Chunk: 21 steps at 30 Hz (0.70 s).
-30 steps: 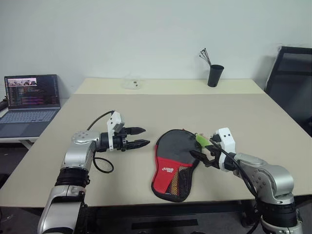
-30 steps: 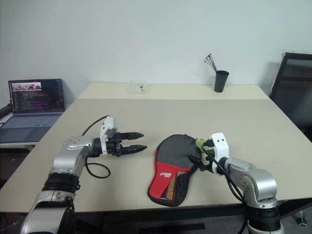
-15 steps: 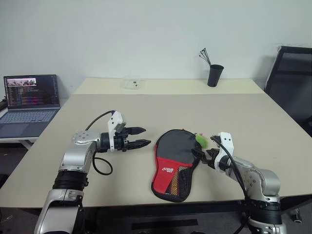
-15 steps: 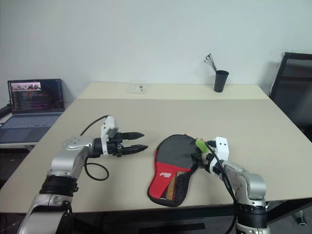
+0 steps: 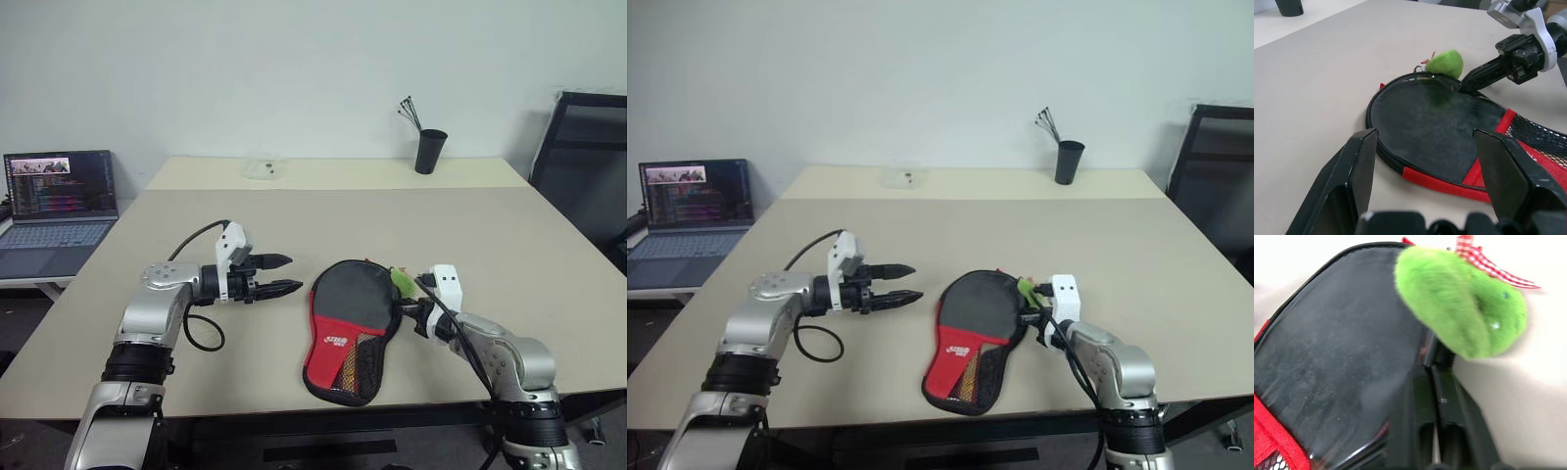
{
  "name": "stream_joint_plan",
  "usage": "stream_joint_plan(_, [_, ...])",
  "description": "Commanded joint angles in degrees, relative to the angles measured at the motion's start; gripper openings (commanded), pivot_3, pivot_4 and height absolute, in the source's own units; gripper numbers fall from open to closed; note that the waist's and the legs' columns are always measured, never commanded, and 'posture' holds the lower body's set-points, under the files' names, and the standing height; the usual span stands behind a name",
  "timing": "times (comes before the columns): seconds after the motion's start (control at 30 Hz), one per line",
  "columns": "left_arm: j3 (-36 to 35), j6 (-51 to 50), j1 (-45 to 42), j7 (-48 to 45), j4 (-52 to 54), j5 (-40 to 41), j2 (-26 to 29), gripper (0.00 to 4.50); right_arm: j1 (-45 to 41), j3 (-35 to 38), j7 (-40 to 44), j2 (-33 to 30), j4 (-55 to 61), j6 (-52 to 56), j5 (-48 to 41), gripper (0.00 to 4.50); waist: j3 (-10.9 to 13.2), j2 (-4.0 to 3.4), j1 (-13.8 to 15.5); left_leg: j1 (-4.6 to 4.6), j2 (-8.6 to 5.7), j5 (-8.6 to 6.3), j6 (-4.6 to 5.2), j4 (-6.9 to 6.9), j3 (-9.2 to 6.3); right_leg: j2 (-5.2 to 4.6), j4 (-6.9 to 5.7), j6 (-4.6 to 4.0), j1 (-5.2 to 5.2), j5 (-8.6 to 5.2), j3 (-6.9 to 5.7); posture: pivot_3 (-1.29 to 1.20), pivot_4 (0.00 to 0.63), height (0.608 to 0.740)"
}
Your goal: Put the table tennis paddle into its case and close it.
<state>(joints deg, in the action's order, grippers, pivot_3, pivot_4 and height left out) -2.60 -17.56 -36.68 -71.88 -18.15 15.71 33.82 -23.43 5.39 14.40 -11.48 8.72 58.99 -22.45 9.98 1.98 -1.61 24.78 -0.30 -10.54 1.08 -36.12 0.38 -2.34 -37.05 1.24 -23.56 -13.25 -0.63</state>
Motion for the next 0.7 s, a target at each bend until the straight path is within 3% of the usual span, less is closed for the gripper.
stream_joint_plan(0.03, [0.3, -0.2, -0.2, 0.3, 3.0, 1.4, 0.5, 3.37, -3.0, -1.8, 1.5, -0.2, -1.5, -2.5, 0.5, 0.01, 0.0, 0.00, -0.1, 0.00, 0.00, 0.00, 0.00, 0.00, 0.00, 0.00, 0.00, 0.00, 0.00, 0.00, 0.01, 0.00, 0.150, 0.740])
stream_joint_plan(0.43, [0.8, -0.6, 0.4, 0.8, 4.2, 1.4, 0.5, 3.37, -9.3, -5.0, 5.0, -1.2, -10.4, -7.4, 3.2, 0.01, 0.0, -0.04, -0.2, -0.01, 0.03, 0.00, 0.00, 0.06, 0.04, 0.05, -0.02, -0.11, -0.04, 0.06, 0.03, 0.00, 0.150, 0.740])
stream_joint_plan(0.67, [0.8, -0.5, 0.8, 1.0, 4.6, 1.4, 0.6, 3.37, -6.4, -4.2, 5.6, -4.2, -6.2, -2.6, 2.5, 0.01, 0.0, -0.05, 0.0, -0.01, 0.03, 0.00, 0.00, 0.05, 0.03, 0.05, -0.02, -0.08, -0.04, 0.04, 0.03, 0.00, 0.150, 0.740])
stream_joint_plan(0.7, [0.9, -0.4, 0.8, 1.1, 4.5, 1.4, 0.7, 3.37, -5.6, -3.9, 5.8, -4.8, -4.7, -1.5, 2.1, 0.42, 0.0, -0.05, 0.0, 0.00, 0.02, 0.00, 0.00, 0.05, 0.02, 0.04, -0.01, -0.09, -0.04, 0.04, 0.02, 0.00, 0.150, 0.740])
